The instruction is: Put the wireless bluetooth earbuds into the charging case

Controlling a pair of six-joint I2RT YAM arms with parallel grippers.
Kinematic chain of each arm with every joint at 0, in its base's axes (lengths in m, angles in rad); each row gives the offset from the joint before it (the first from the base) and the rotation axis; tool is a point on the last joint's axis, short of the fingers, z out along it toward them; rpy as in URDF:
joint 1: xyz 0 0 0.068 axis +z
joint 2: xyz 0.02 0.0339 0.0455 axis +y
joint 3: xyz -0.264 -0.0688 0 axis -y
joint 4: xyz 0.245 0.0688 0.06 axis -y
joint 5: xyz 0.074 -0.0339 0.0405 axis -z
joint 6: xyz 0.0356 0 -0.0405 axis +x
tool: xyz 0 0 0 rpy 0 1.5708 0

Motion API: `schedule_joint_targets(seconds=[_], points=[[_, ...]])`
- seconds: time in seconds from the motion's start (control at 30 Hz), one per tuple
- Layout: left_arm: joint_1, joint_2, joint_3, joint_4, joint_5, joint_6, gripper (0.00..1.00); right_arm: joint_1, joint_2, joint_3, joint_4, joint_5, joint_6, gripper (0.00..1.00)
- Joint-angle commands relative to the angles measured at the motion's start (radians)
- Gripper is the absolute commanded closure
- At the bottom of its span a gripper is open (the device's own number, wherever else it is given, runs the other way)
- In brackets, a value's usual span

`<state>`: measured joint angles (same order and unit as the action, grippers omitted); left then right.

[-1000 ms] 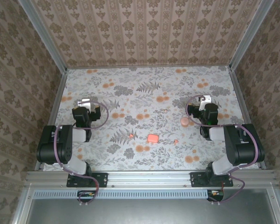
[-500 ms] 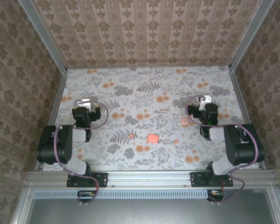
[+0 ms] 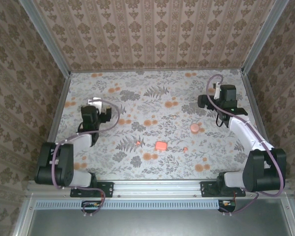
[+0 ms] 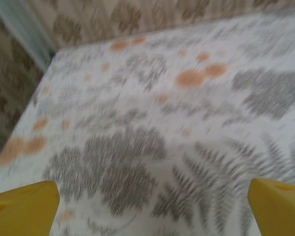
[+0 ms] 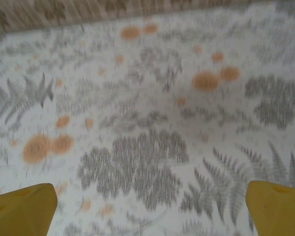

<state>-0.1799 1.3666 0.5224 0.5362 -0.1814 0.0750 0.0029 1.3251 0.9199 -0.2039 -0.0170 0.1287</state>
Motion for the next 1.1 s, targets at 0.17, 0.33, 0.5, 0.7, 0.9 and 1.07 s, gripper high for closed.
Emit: schedule_joint_targets(seconds=[0.17, 0.33, 0.5, 0.7, 0.9, 1.07], points=[[-0.165, -0.108, 0.199, -0.488, -0.021, -0.063, 0.07, 0.05, 0.031, 0.051, -0.539, -0.13, 0.026, 0.08], [-0.255, -0.111, 0.269, -0.677, 0.028, -0.094, 0.11, 0.133, 0.129, 0.108, -0.602, -0.081, -0.025, 0.2], [-0.314, -0.103, 0.254, -0.697, 0.103, -0.146, 0.12, 0.196, 0.246, 0.183, -0.648, 0.008, -0.068, 0.22], [-0.338, -0.085, 0.236, -0.679, 0.122, -0.164, 0.12, 0.2, 0.357, 0.245, -0.656, 0.044, -0.07, 0.22], [-0.345, -0.078, 0.241, -0.682, 0.105, -0.153, 0.12, 0.201, 0.432, 0.274, -0.619, 0.004, -0.069, 0.26], [-0.345, -0.072, 0.243, -0.682, 0.105, -0.152, 0.12, 0.2, 0.502, 0.303, -0.604, -0.003, -0.064, 0.29]])
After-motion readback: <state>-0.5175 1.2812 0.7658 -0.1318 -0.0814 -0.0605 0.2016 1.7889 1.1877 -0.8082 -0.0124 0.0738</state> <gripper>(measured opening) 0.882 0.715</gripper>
